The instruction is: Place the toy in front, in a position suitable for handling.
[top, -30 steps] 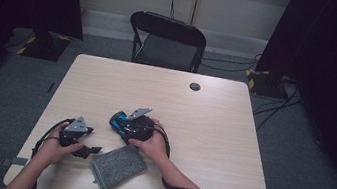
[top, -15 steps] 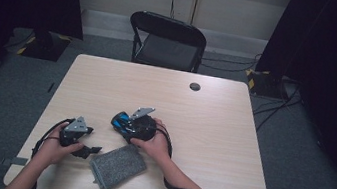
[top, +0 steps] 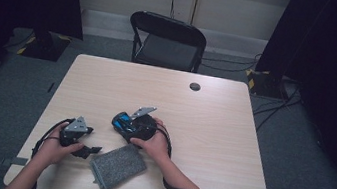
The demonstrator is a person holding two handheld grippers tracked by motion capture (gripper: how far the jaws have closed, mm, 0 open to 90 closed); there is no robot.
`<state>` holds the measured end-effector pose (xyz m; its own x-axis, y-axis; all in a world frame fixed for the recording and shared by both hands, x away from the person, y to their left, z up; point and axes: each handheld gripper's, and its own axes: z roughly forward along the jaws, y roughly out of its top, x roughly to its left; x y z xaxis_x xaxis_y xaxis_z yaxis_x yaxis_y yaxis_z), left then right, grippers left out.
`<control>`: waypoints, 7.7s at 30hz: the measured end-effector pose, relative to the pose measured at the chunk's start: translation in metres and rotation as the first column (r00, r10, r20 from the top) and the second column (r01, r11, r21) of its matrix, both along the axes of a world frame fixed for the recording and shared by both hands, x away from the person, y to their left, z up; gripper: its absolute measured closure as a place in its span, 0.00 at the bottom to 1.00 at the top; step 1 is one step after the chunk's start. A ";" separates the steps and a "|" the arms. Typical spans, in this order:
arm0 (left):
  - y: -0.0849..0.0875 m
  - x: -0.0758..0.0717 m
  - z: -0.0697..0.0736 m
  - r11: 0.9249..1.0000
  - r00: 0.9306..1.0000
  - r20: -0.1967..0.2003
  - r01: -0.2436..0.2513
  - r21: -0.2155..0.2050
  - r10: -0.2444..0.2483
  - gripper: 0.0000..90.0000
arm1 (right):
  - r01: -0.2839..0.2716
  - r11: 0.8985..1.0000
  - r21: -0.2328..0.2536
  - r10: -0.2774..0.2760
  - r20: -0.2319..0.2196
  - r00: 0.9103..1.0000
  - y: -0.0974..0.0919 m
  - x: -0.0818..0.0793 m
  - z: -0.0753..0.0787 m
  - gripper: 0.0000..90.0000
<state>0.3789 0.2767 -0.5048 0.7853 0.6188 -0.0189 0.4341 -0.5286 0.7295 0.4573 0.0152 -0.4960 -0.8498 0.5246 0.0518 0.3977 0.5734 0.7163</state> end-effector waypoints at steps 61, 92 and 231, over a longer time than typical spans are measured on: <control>0.000 0.000 0.000 1.000 1.000 0.000 0.000 -0.002 0.000 0.16 | 0.024 0.999 -0.036 -0.023 0.026 0.999 -0.011 0.013 0.019 0.21; 0.000 0.000 0.000 1.000 1.000 0.001 0.003 -0.002 -0.003 0.16 | 0.106 0.994 0.012 -0.106 -0.015 0.994 -0.011 0.025 0.020 0.29; -0.054 -0.076 0.010 0.992 0.992 -0.030 0.121 -0.030 -0.122 0.32 | 0.220 0.976 -0.004 -0.219 0.047 0.975 -0.188 0.005 -0.011 0.21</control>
